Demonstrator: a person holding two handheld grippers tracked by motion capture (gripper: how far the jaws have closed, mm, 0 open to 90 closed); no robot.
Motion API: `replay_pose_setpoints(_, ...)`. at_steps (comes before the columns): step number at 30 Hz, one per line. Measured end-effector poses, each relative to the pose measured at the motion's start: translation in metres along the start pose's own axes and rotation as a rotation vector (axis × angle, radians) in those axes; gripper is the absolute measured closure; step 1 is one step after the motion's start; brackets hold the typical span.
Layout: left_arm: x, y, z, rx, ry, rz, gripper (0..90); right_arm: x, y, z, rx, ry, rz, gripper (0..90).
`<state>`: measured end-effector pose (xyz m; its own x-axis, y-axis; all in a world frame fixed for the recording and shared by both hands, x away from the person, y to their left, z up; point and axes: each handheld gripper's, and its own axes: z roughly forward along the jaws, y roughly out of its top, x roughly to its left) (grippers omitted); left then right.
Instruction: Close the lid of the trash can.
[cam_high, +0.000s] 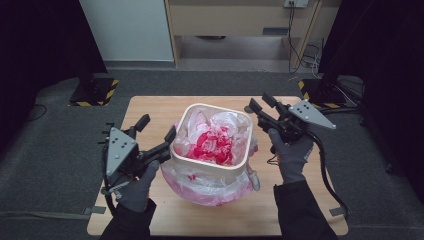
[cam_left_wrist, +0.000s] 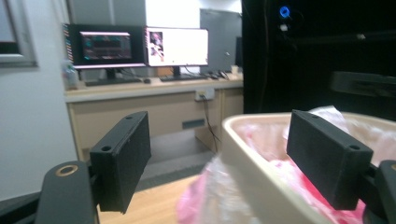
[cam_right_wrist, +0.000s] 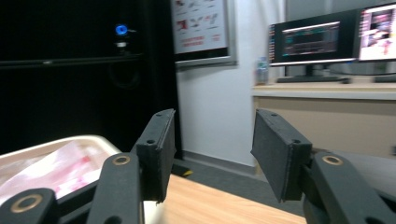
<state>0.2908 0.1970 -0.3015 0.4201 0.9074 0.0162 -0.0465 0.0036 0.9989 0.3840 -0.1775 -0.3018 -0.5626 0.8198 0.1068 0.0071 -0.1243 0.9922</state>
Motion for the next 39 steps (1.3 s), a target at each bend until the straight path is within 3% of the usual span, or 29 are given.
replay_pose_setpoints(5,0.025,-0.016,-0.012,0.065,0.053,0.010,20.5,-0.020,-0.003,-0.020,0.036,-0.031,0.053,44.6)
replay_pose_setpoints(11,0.052,-0.061,-0.017,0.204,0.107,-0.019,20.5,-0.042,-0.039,-0.041,0.137,-0.058,0.124,43.7)
replay_pose_setpoints(17,0.066,-0.100,-0.016,0.334,0.114,-0.034,20.5,-0.050,-0.075,-0.052,0.241,-0.042,0.155,43.6)
replay_pose_setpoints(25,0.084,-0.145,-0.018,0.497,0.127,-0.043,20.3,-0.059,-0.111,-0.062,0.378,-0.057,0.160,42.0)
replay_pose_setpoints(27,0.089,-0.153,-0.019,0.547,0.126,-0.051,20.2,-0.064,-0.116,-0.066,0.398,-0.079,0.139,42.1)
replay_pose_setpoints(31,0.095,-0.169,-0.018,0.646,0.114,-0.048,19.7,-0.074,-0.126,-0.071,0.428,-0.109,0.145,42.1)
replay_pose_setpoints(39,0.110,-0.190,-0.011,0.742,0.120,-0.054,19.3,-0.092,-0.154,-0.074,0.548,-0.161,0.133,38.8)
